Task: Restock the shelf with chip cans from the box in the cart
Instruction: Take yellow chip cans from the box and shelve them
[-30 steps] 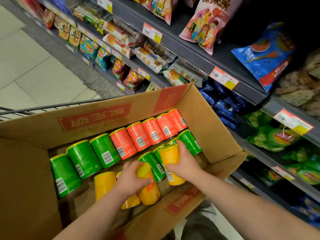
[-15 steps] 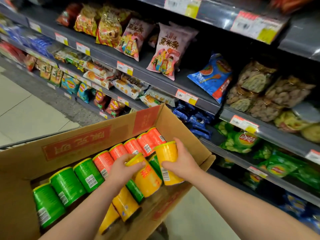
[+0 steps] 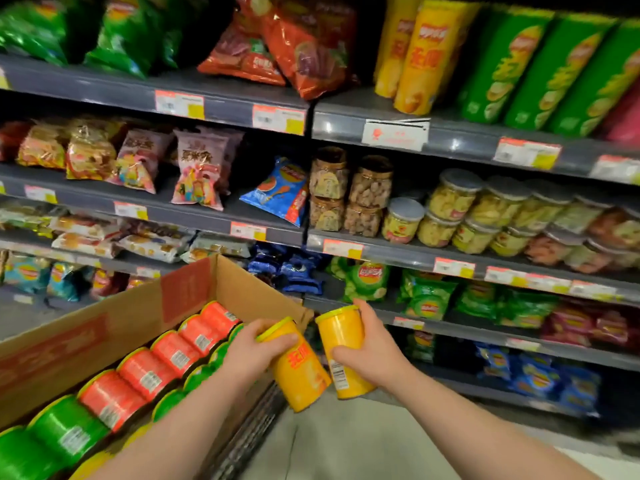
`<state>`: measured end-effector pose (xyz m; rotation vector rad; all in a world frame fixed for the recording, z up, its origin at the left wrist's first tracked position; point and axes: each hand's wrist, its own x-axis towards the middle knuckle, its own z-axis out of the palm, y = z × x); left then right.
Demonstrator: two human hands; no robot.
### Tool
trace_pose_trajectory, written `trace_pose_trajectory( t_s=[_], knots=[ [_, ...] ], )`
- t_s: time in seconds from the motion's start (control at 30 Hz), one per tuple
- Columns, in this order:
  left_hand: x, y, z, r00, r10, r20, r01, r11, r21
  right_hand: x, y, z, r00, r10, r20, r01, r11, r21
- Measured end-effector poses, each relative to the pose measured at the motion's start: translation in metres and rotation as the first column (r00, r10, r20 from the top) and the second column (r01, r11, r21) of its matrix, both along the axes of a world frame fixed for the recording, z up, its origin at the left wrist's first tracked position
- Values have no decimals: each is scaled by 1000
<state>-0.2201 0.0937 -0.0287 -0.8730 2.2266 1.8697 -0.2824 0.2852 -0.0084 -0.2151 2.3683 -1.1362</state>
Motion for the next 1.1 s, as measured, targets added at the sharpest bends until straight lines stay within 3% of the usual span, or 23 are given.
trace_pose_trajectory(
  t_s=[0.23,0.57,1.1],
  knots=[
    [-3,136,24,964,-263,-38,264,964,29,44,150,22,970,-243,-14,243,970,3],
    [7,306,48,855,-509,-103,508,861,-30,115,319,48,862,-499,-91,500,866,-13],
    [-29,427,88,684,-718,-131,706,696,-130,128,428,75,744,-653,-140,646,757,-100]
  ],
)
